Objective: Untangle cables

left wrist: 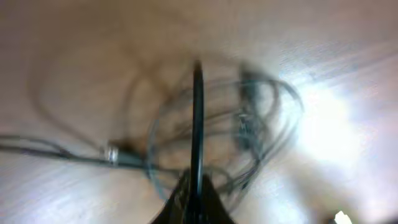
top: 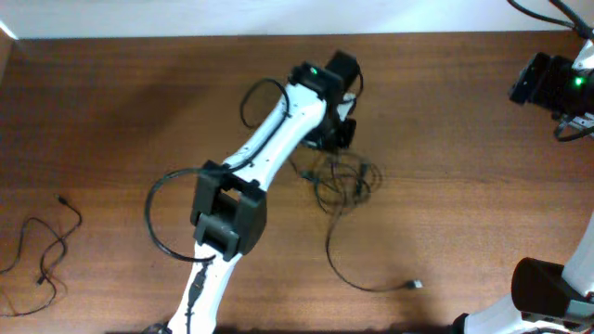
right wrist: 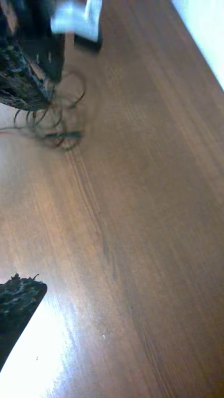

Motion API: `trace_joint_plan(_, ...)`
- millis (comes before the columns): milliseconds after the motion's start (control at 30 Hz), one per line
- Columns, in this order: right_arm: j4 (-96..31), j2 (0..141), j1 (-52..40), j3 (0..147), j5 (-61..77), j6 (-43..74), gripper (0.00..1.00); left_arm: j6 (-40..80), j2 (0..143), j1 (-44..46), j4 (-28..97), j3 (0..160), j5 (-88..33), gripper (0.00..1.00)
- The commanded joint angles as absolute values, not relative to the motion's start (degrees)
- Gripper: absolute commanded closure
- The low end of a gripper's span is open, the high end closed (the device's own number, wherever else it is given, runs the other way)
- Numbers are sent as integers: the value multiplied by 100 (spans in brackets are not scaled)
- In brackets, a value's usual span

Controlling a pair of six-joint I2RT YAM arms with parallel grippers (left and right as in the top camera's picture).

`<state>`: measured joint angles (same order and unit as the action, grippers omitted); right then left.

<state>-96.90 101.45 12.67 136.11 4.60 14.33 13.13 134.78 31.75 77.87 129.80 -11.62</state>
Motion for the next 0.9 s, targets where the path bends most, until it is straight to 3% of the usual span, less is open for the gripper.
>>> trace_joint_plan(0,-9666,10243,1271,13585,1066,1083,13,1321,12840,2917,8503,15130,-1229,100)
trace_joint_plan(133,-9668,10370,1234,13585,2217,344,13,1039,12512,2906,8855,16811,-1280,100)
trace_joint_plan(267,-9594,10462,880,13585,2639,165,14,1107,12346,2707,8412,17961,-1284,100)
trace_joint_plan(567,-9059,11187,-486,13585,3144,493,15,1238,12016,2504,7389,17978,-1164,100)
trace_joint_plan(867,-8348,12359,-1437,13585,3151,539,18,1498,11271,1747,6949,17978,-1057,100)
